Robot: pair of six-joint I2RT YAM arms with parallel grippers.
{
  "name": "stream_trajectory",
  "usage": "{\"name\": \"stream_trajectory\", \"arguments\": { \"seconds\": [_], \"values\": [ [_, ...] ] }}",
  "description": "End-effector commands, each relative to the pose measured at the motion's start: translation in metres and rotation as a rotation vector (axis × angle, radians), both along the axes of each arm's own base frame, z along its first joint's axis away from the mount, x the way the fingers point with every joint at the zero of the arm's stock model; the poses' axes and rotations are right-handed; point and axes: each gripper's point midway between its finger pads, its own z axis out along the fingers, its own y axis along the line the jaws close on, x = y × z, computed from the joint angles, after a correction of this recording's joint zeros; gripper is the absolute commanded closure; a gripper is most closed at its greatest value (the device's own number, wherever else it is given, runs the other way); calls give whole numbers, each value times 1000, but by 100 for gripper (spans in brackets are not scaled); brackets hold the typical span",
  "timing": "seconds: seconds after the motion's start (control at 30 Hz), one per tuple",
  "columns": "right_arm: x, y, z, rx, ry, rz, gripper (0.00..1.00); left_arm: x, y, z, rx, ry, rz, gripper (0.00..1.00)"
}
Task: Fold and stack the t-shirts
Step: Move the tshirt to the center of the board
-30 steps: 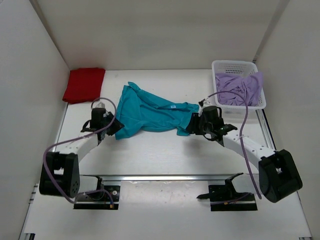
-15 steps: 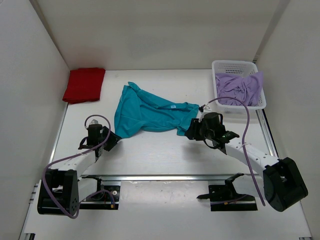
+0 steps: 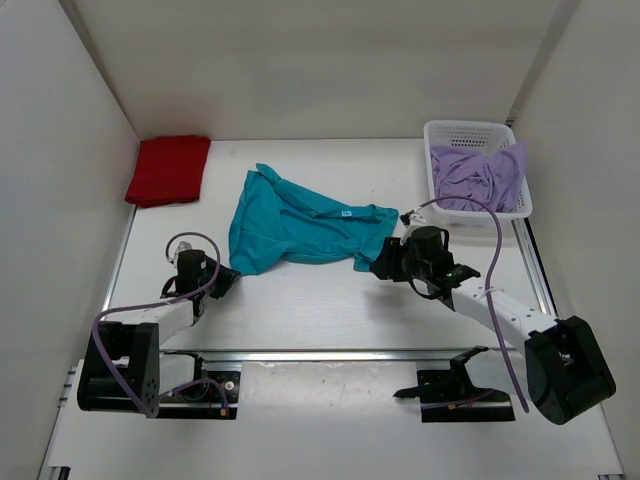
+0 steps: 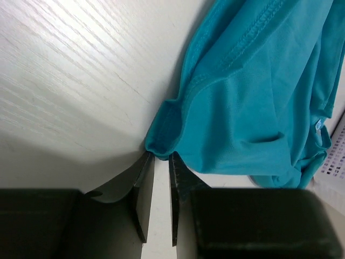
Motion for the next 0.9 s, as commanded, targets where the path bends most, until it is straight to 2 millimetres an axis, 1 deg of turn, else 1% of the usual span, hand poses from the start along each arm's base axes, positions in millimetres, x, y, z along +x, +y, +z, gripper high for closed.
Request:
{"name": "stream_trajectory", "arguments": {
  "seconds": [0.0, 0.03, 0.07, 0.1, 0.17, 0.2, 0.23, 0.27, 0.3, 0.33, 0.4, 0.43, 0.47, 0.5, 0.53, 0.57, 0.6, 0.63, 0.7, 0.73, 0.77, 0.8, 0.83, 0.87],
  "values": [
    [13, -8, 9, -15, -54, -55, 55, 3, 12, -4, 17, -12, 54, 72],
    [14, -10, 6, -41, -52, -69, 54, 6, 13, -1, 11, -32, 53, 75],
    [17, -14, 1, -83, -52, -85, 53, 9, 15, 1, 12, -37, 60, 75],
    [18, -12, 2, -92, -61, -77, 52, 13, 19, 4, 15, -54, 70, 75],
    [23, -18, -3, -170, -52, -95, 51, 18, 17, 9, 17, -75, 51, 79],
    [24, -17, -2, -187, -56, -94, 51, 21, 17, 11, 21, -80, 48, 83],
    [27, -10, -2, -201, -61, -72, 50, 26, 18, 16, 24, -94, 48, 86],
    [31, -5, -2, -224, -63, -58, 49, 29, 18, 17, 29, -98, 44, 90],
    [38, -6, 0, -267, -72, -75, 50, 32, 20, 21, 40, -109, 45, 96],
    [38, -1, 1, -295, -84, -57, 50, 33, 22, 24, 51, -119, 49, 100],
    [53, 6, 4, -350, -109, -65, 49, 36, 19, 28, 68, -128, 34, 100],
    [54, 11, 5, -357, -114, -51, 49, 37, 19, 31, 75, -136, 29, 100],
    [61, 13, 3, -367, -104, -59, 49, 37, 15, 34, 89, -149, 10, 100],
    [63, 16, -1, -388, -93, -52, 49, 38, 14, 38, 96, -160, 11, 100],
    [68, 21, 1, -381, -97, -59, 49, 38, 10, 40, 104, -164, -6, 100],
    [73, 19, -1, -416, -100, -67, 49, 38, 10, 44, 101, -175, -7, 100],
    [75, 20, -8, -440, -86, -71, 49, 37, 7, 48, 104, -190, -18, 100],
    [77, 22, -6, -440, -85, -69, 50, 35, 7, 48, 111, -192, -19, 100],
    [82, 25, -14, -467, -72, -76, 51, 34, 2, 54, 116, -210, -37, 100],
    [84, 25, -12, -471, -79, -77, 53, 34, -2, 55, 109, -214, -47, 100],
    [84, 26, -15, -479, -72, -80, 53, 35, -2, 56, 105, -222, -44, 100],
    [86, 27, -16, -480, -69, -78, 55, 32, -8, 55, 91, -218, -66, 100],
    [87, 28, -22, -491, -62, -81, 56, 32, -9, 53, 87, -216, -73, 100],
    [87, 31, -20, -490, -68, -75, 58, 32, -9, 52, 89, -214, -71, 100]
  ]
}}
